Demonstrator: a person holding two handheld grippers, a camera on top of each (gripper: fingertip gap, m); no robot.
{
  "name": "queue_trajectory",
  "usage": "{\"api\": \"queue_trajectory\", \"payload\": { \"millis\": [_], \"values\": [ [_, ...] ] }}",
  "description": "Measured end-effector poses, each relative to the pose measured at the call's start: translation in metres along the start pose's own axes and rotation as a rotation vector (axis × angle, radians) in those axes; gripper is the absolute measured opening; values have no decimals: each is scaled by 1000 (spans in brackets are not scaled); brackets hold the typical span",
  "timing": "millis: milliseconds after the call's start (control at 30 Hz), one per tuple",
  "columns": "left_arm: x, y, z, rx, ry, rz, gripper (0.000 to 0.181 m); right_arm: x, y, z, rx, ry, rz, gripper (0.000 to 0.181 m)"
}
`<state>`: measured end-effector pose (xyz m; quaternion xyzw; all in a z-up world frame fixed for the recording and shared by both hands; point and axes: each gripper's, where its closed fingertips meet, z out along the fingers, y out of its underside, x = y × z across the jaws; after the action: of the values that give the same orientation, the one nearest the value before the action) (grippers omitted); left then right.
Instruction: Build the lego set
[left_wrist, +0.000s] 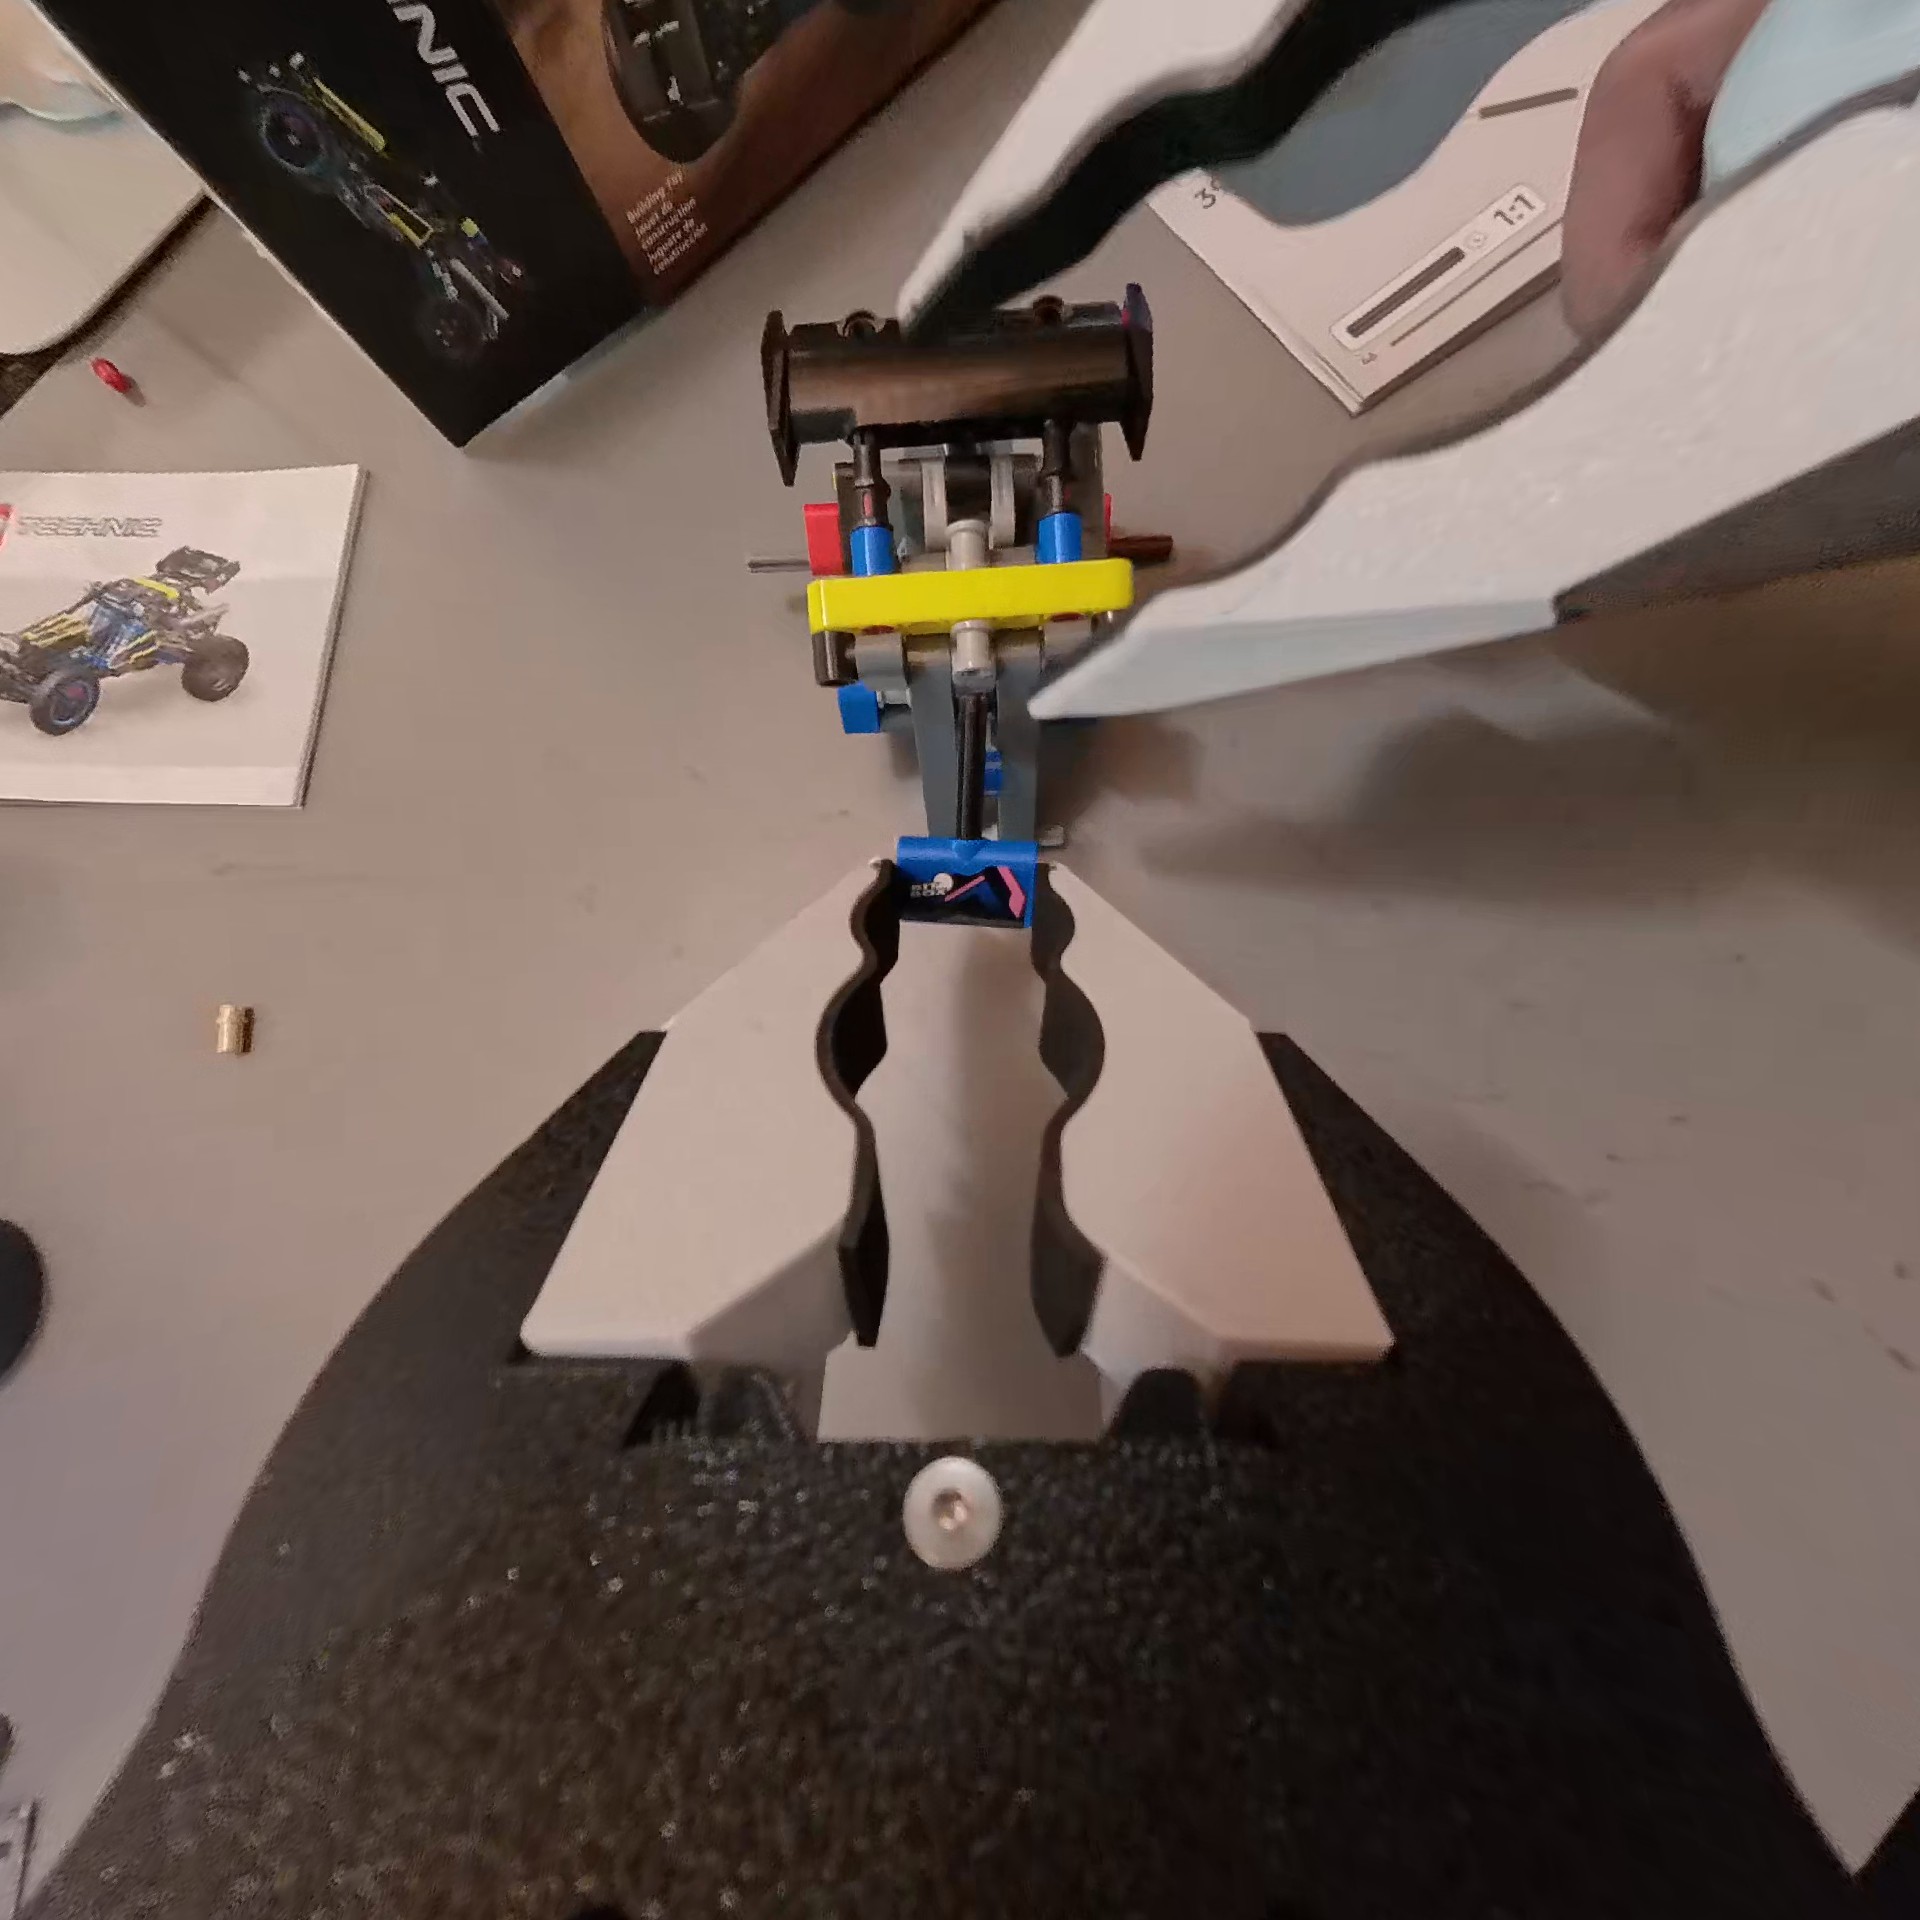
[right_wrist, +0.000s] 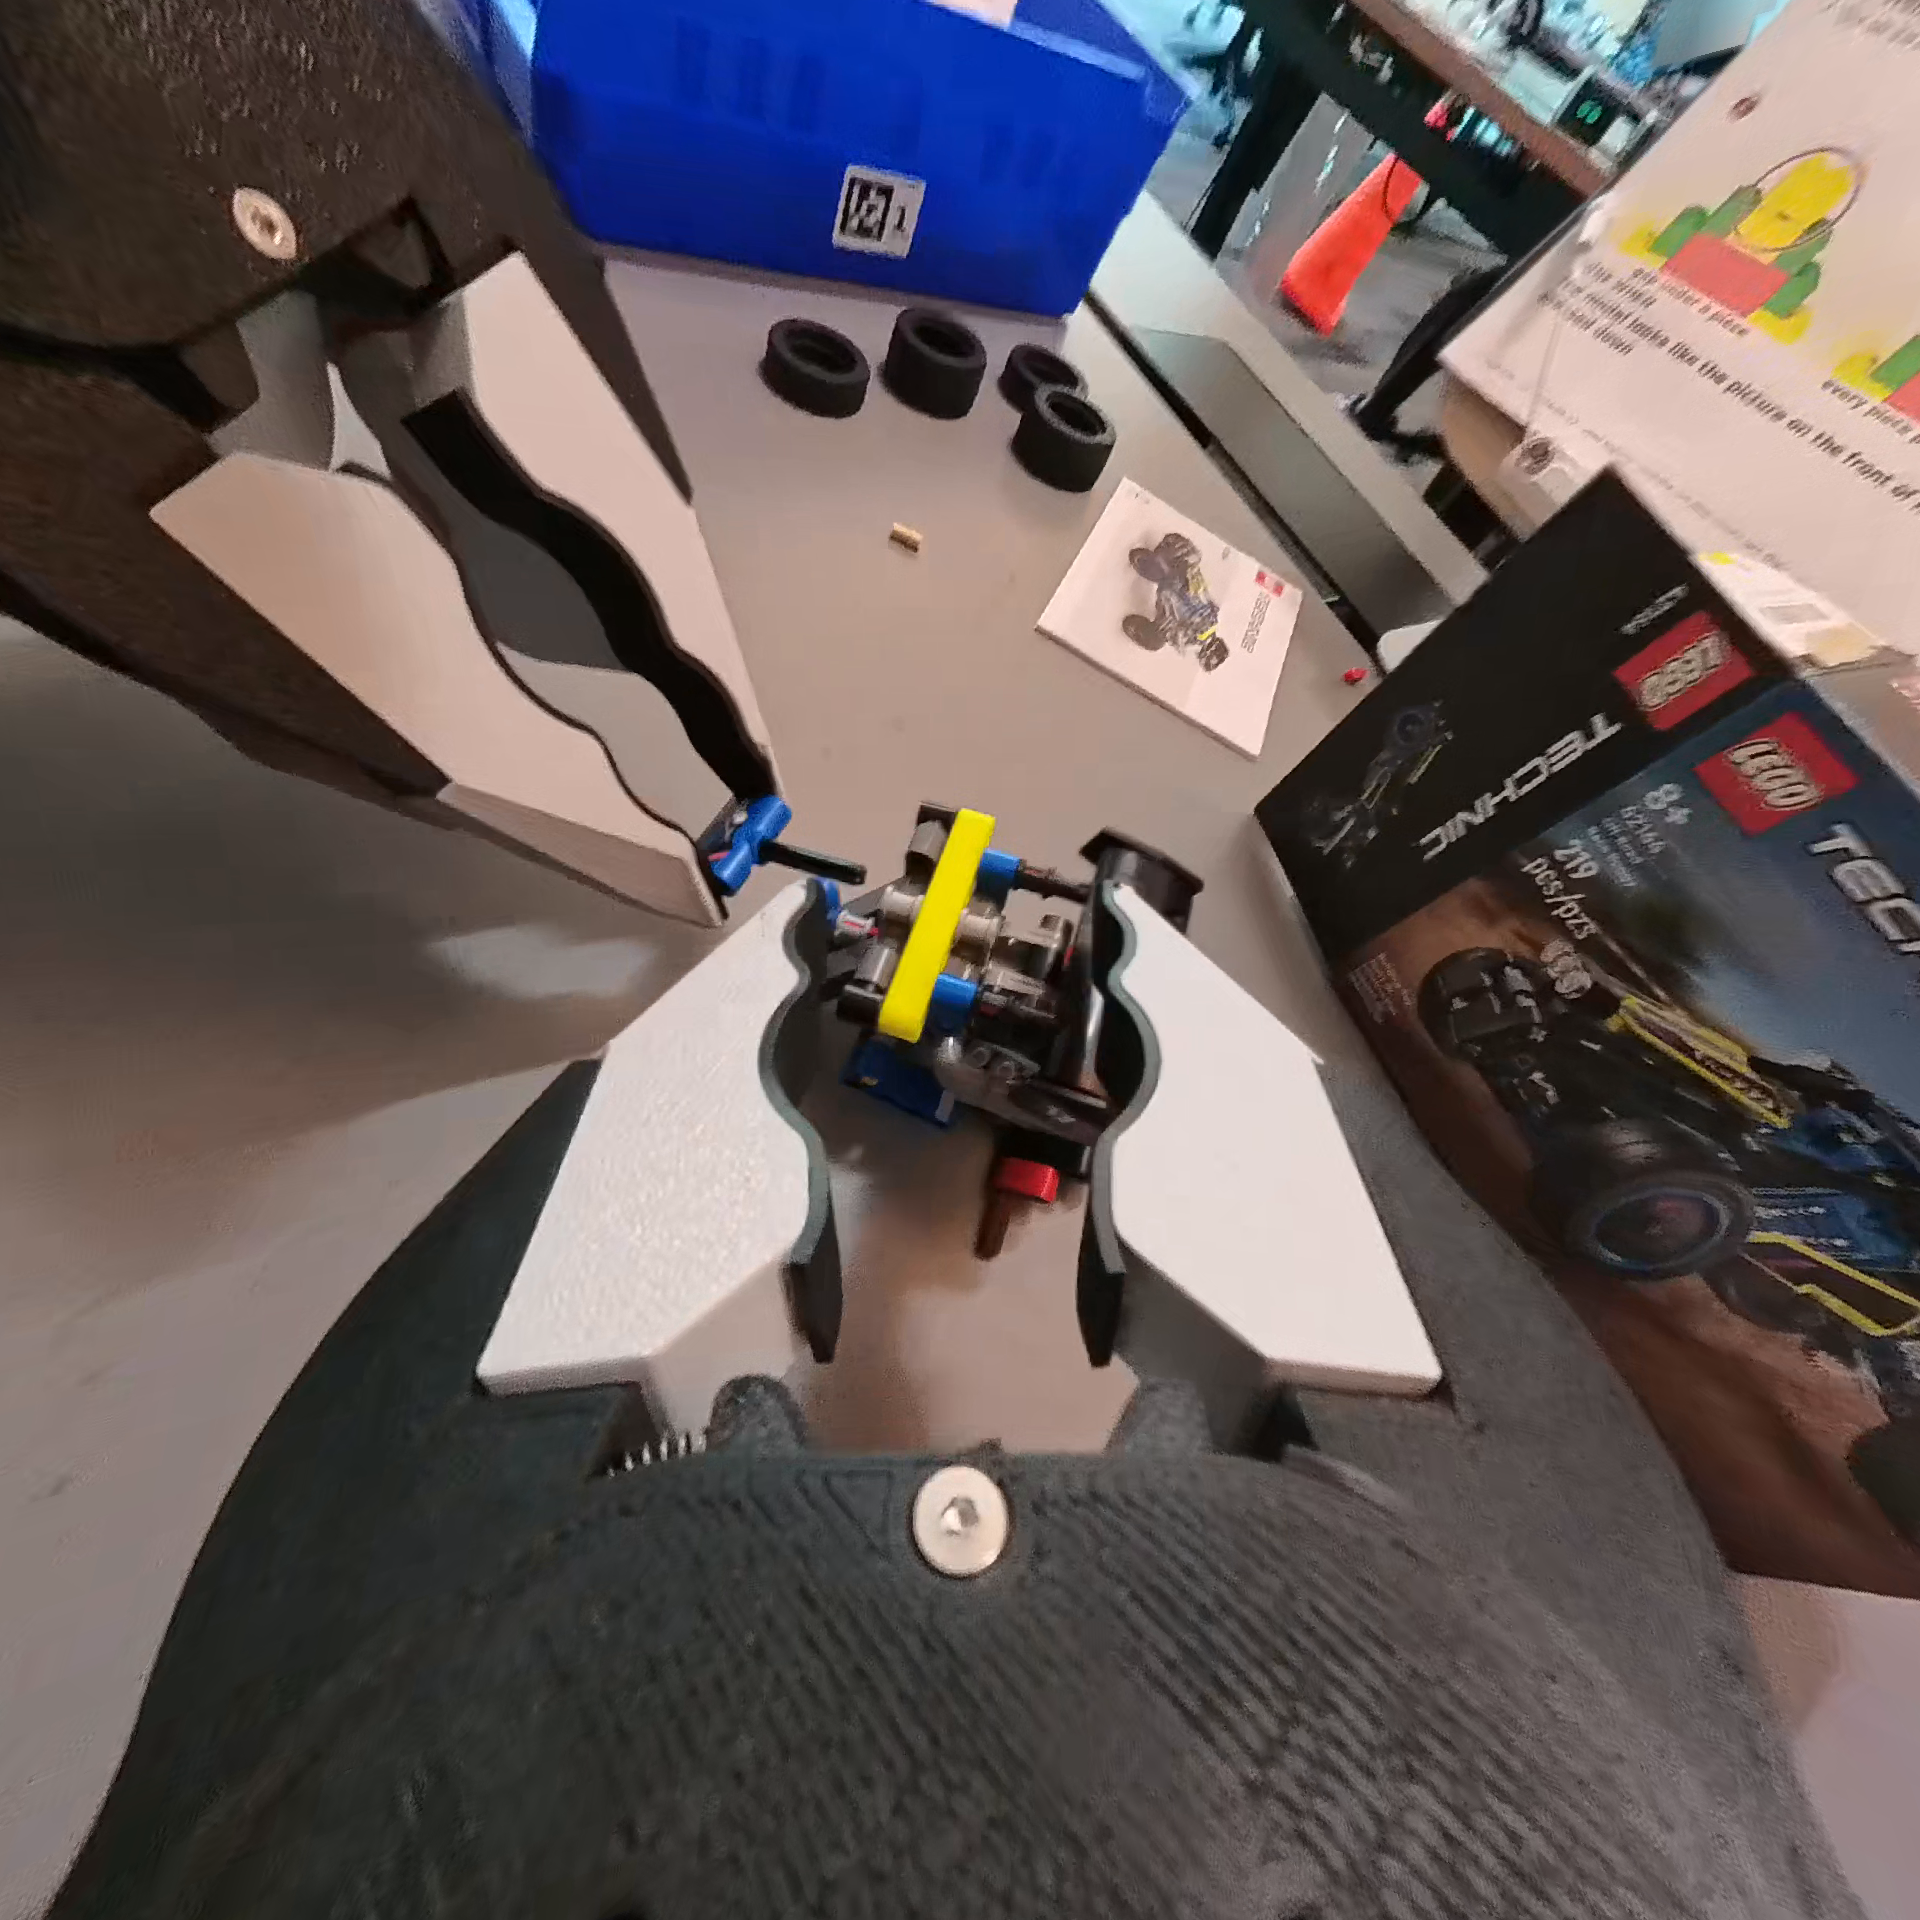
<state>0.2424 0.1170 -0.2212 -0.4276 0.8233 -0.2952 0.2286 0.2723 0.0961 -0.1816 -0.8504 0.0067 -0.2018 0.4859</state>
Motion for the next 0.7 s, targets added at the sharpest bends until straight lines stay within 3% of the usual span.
{"api": "queue_trajectory", "payload": {
  "millis": [167, 700],
  "values": [
    [1, 1, 3, -16, 2, -1, 22, -5, 6, 4, -38, -5, -25, 38],
    [1, -1, 7, -54, 4, -18, 22, -7, 11, 12, -30, 9, 51, 32]
  ]
}}
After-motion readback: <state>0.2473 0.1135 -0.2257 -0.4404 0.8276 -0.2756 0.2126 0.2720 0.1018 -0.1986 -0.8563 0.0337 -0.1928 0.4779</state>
